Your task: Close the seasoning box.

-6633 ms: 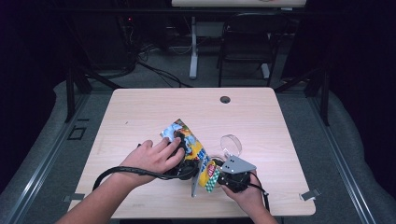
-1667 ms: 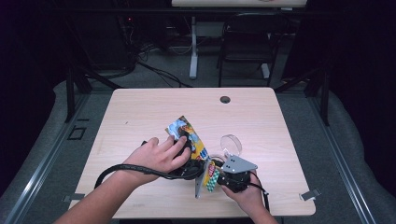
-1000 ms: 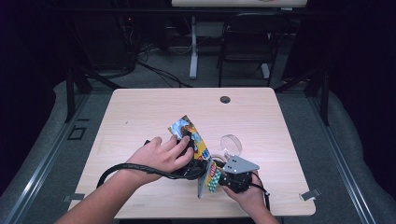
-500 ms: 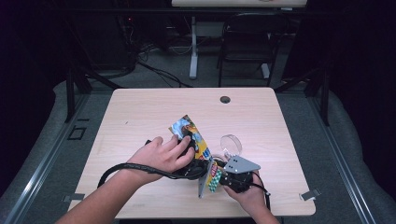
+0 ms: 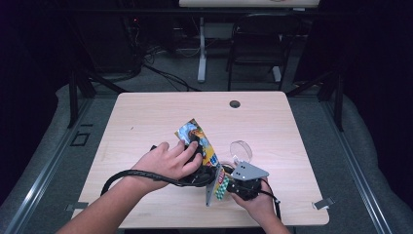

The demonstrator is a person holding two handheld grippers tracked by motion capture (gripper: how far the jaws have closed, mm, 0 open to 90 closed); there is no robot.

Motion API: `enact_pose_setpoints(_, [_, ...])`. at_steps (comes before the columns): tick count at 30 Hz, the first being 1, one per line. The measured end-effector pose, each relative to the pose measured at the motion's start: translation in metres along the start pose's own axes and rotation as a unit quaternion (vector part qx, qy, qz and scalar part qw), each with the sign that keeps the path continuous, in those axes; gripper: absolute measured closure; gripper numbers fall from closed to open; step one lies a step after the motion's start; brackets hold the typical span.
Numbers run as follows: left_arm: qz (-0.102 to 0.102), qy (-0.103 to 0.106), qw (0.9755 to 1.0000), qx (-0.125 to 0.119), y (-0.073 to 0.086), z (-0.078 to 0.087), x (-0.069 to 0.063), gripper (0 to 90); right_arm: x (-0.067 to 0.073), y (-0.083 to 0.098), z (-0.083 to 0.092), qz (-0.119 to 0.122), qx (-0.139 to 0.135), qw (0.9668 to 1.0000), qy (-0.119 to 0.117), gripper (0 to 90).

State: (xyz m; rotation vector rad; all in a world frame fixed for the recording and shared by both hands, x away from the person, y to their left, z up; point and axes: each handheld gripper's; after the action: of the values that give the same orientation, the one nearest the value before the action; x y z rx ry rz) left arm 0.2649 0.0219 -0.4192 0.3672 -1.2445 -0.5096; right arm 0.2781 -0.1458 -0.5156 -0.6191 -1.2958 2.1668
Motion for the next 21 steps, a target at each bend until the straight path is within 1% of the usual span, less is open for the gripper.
enact_pose_setpoints(3, [0.001,0.000,1.0000,0.000,0.0004,0.0002,-0.0002,76.2,0.0002,0.0000,-0.0004,0.000,-0.001,1.0000,-0.001,70.4])
enact_pose_setpoints(4, [0.007,0.000,1.0000,-0.006,0.0008,-0.0004,-0.0009,76.2,0.0003,0.0000,-0.0006,0.000,-0.001,1.0000,-0.002,70.4])
enact_pose_setpoints(5, [0.006,0.000,1.0000,-0.006,0.0009,-0.0002,-0.0008,76.2,0.0004,-0.0001,-0.0006,0.000,0.000,1.0000,-0.002,70.4])
enact_pose_setpoints(6, [0.000,0.003,1.0000,0.000,0.0009,0.0004,-0.0001,76.2,0.0006,-0.0002,-0.0008,0.000,0.000,1.0000,-0.003,70.4])
enact_pose_setpoints(7, [-0.003,0.000,1.0000,0.000,0.0009,0.0008,0.0002,76.2,0.0012,-0.0004,-0.0008,0.001,-0.001,1.0000,-0.003,70.4])
enact_pose_setpoints(10, [-0.002,0.001,1.0000,-0.002,0.0015,0.0015,0.0006,76.3,0.0016,-0.0005,-0.0005,0.001,-0.001,1.0000,-0.004,70.3])
enact_pose_setpoints(11, [0.001,0.001,1.0000,-0.003,0.0017,0.0018,0.0004,76.5,0.0021,-0.0005,-0.0004,0.001,-0.001,1.0000,-0.005,70.4])
enact_pose_setpoints(13, [0.000,0.001,1.0000,-0.004,0.0016,0.0024,0.0008,76.6,0.0027,-0.0006,0.0004,0.003,0.000,1.0000,-0.006,70.4])
enact_pose_setpoints(14, [0.005,0.000,1.0000,-0.007,0.0015,0.0025,0.0002,76.7,0.0030,-0.0006,0.0012,0.005,0.001,1.0000,-0.006,70.4])
enact_pose_setpoints(18, [0.007,-0.001,0.9999,-0.011,0.0008,0.0024,0.0003,77.0,0.0025,-0.0004,0.0027,0.004,0.001,1.0000,-0.005,70.4])
enact_pose_setpoints(19, [0.006,-0.001,0.9999,-0.011,0.0005,0.0024,0.0005,77.1,0.0021,-0.0002,0.0031,0.003,0.001,1.0000,-0.005,70.4])
enact_pose_setpoints(20, [-0.001,-0.001,1.0000,-0.006,0.0001,0.0029,0.0011,77.3,0.0016,-0.0001,0.0035,0.002,0.000,1.0000,-0.005,70.4])
enact_pose_setpoints(21, [-0.001,0.000,1.0000,-0.006,-0.0002,0.0029,0.0011,77.3,0.0012,0.0001,0.0039,0.003,0.001,1.0000,-0.005,70.4])
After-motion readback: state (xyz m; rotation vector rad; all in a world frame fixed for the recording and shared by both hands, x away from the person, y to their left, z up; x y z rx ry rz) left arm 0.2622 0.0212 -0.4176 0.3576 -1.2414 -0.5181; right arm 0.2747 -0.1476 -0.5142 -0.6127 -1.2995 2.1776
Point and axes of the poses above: each handheld gripper's, and its own axes: z roughly backward along the jaws, y roughly out of its underside, x roughly to its left, and after that the axes turned 1 degree about -x, right-handed
